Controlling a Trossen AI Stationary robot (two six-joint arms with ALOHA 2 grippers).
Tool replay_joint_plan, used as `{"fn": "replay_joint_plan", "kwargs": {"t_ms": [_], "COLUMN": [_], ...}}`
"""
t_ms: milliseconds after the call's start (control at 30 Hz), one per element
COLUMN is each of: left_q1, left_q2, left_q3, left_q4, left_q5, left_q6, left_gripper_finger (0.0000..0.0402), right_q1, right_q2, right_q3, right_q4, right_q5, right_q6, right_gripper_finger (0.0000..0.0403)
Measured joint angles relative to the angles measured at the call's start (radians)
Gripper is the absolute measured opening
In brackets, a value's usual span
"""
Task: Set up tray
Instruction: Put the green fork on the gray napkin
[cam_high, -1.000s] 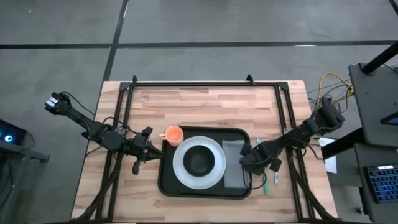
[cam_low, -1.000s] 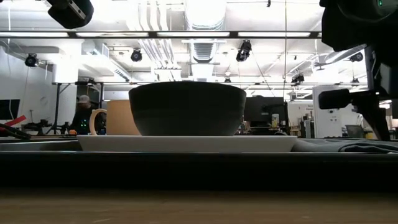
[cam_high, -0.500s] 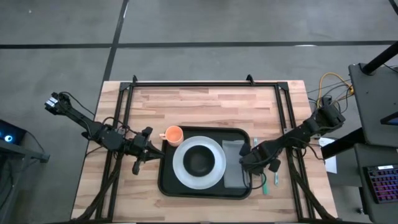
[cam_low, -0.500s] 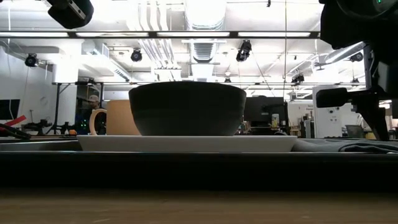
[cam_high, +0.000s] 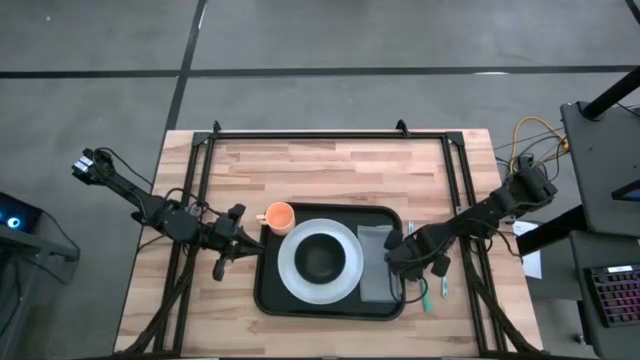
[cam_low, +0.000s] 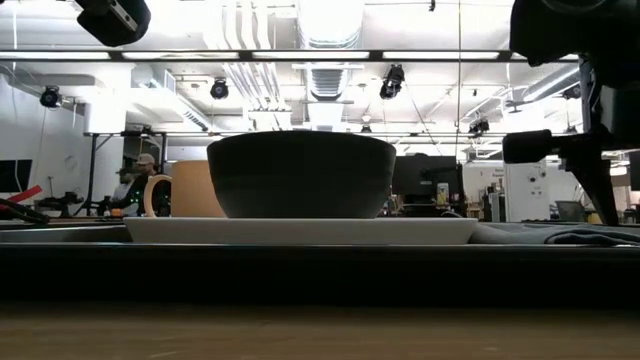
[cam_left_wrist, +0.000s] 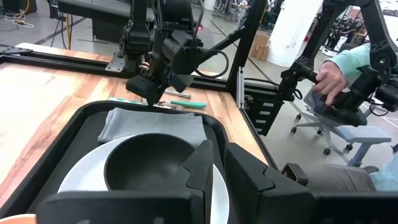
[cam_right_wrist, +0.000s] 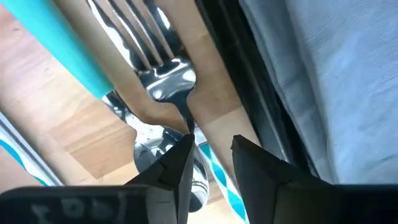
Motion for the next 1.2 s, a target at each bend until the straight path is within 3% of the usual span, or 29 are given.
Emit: {"fn": "replay_joint_plan", "kwargs": {"t_ms": [1200], "left_q1": [0.000], "left_q2": [0.000], "left_q3": [0.000], "left_q4": [-0.022], "left_q5": [0.026], "left_q6": [-0.012], "left_gripper_finger": [0.0023], "right_q1": [-0.013], "right_q2": [0.005], "right_q3": [-0.042], "right_q4": [0.048], "right_q5": [-0.027], "right_q6": [0.161], "right_gripper_finger": [0.0094]}}
